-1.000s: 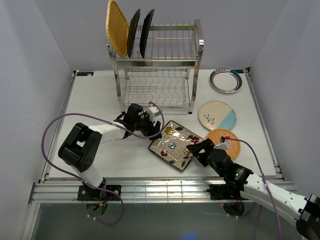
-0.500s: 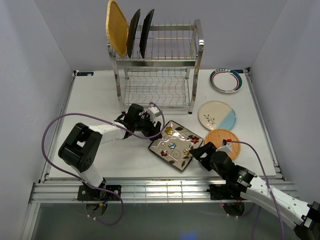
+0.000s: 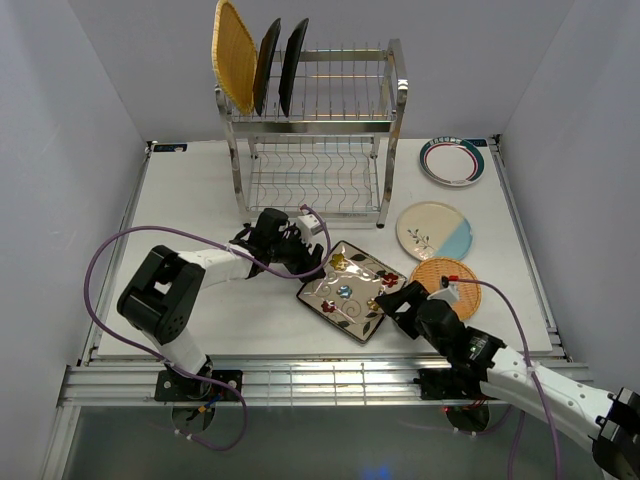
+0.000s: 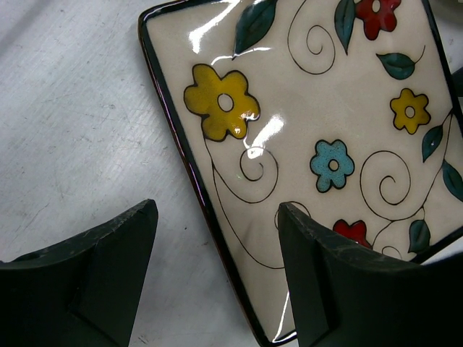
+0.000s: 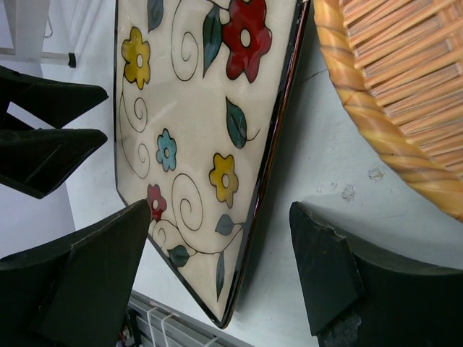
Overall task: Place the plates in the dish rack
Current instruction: Pick up the plate at the center of the board.
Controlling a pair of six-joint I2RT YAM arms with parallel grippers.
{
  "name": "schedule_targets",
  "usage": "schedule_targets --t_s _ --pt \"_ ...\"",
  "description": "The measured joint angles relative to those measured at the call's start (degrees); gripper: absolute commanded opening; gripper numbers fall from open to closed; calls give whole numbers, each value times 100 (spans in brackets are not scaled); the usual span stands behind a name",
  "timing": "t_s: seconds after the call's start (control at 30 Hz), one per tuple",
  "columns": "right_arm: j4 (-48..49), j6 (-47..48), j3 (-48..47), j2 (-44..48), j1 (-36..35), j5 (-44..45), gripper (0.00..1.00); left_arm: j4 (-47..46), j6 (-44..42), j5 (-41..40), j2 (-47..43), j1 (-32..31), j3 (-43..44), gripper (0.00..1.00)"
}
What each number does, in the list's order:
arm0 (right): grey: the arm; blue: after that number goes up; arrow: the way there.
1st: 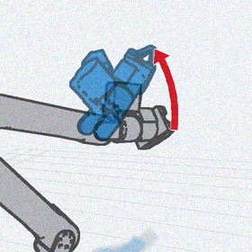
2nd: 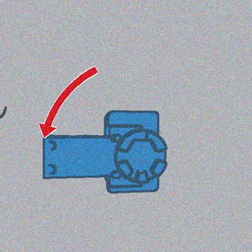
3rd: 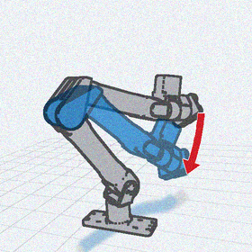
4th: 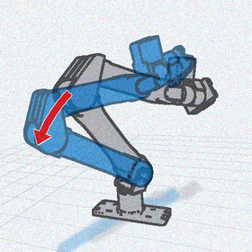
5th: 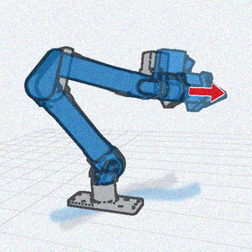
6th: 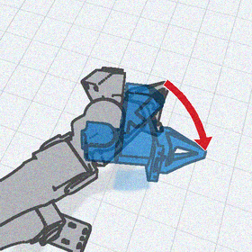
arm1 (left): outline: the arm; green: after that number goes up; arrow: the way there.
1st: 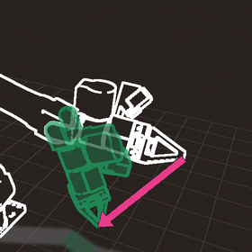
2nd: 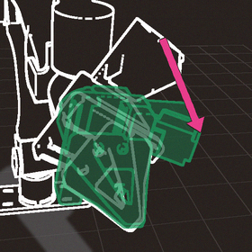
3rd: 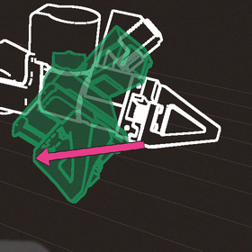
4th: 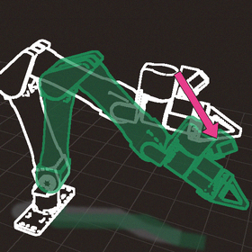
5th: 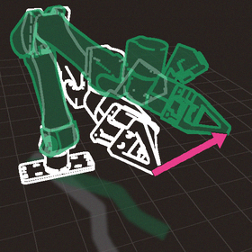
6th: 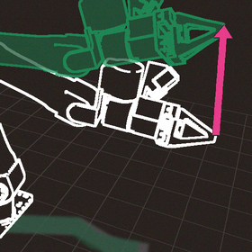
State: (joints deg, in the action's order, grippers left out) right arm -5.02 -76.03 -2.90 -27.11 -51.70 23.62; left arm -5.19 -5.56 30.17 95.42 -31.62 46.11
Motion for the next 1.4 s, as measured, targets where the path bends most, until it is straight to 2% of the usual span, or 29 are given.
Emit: schedule_targets --t_s 0.3,0.73,1.0,1.4 --pt "874 -9 0 -789 0 -90 84 -2 -2 76 13 -46 0 77" --pt "1561 -9 0 -1351 0 -188 84 -107 0 122 649 -103 348 77" --pt "2000 35 0 -1711 0 -195 83 -142 -61 85 693 -199 389 76" --pt "3045 317 9 -2557 28 -334 75 -190 -219 -131 691 -223 387 74"
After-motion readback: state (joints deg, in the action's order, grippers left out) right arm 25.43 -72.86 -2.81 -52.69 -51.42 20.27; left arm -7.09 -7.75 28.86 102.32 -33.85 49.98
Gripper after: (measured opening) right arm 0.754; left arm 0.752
